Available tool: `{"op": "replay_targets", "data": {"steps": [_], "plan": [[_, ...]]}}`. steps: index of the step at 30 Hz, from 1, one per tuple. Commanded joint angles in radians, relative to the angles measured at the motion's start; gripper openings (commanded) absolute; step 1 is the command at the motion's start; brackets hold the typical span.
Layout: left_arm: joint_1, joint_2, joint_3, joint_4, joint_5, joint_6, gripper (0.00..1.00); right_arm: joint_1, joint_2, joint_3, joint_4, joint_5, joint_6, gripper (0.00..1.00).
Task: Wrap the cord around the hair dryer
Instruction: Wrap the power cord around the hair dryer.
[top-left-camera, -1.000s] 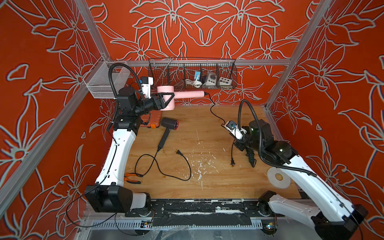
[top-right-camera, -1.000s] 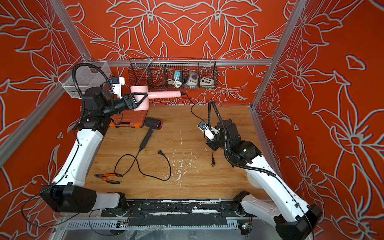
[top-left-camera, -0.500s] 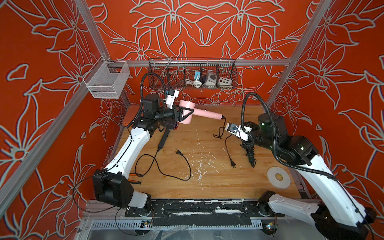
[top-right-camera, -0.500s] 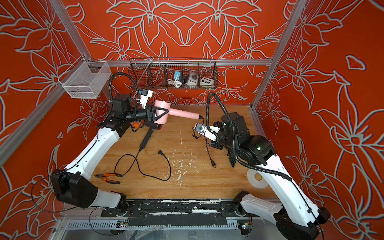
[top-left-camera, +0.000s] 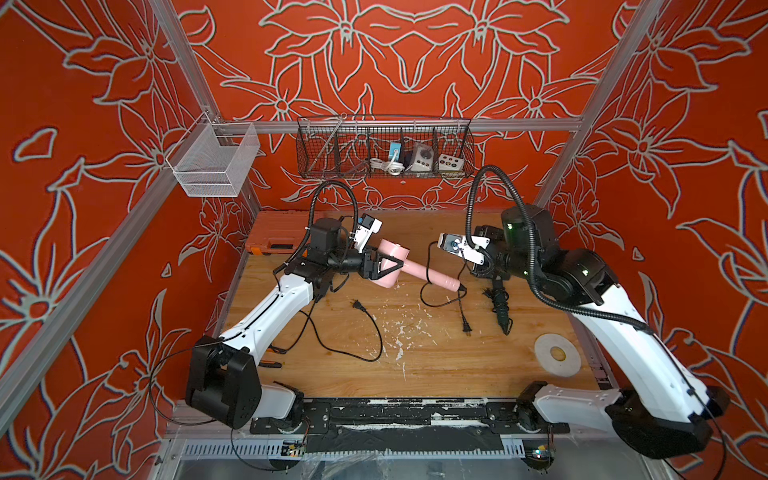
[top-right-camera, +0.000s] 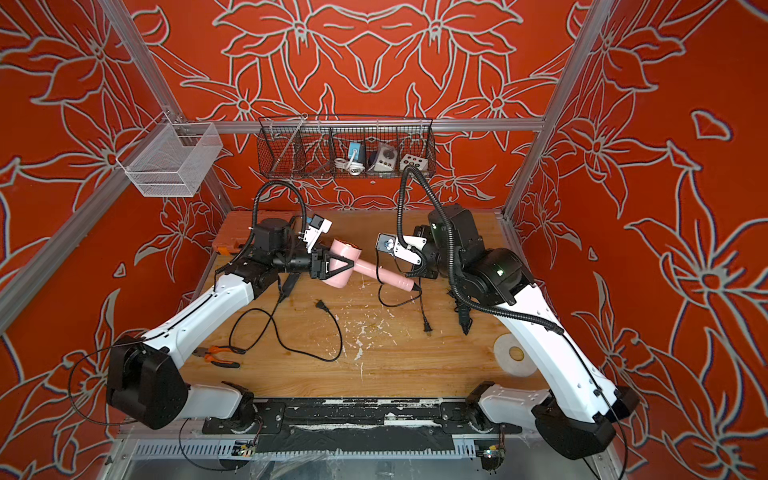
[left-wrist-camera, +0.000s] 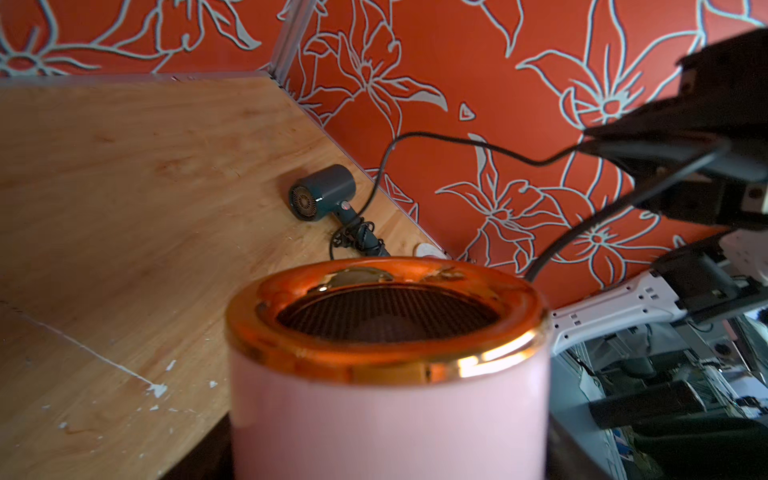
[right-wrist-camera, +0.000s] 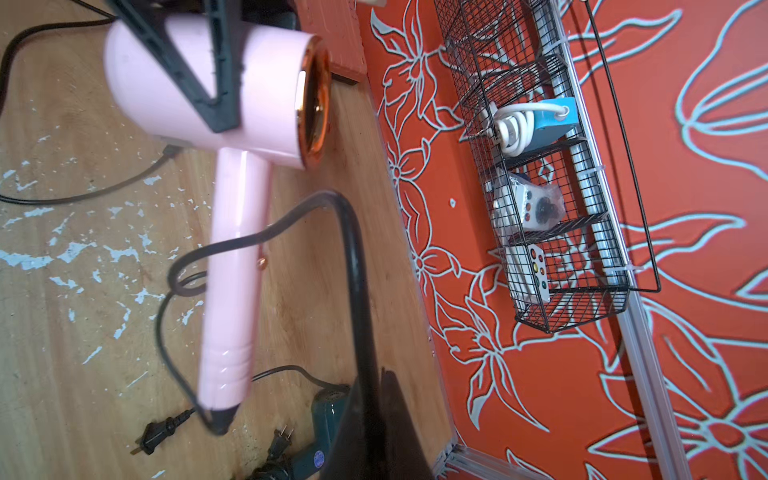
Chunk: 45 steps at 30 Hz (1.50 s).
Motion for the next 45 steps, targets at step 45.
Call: {"op": "replay_targets", "data": {"steps": [45], "plan": [[-0.079, 0.003, -0.047, 1.177, 0.003, -0.737, 0.00, -0.329, 0.010, -0.634, 0.891, -0.462, 0.832, 0.00]]}}
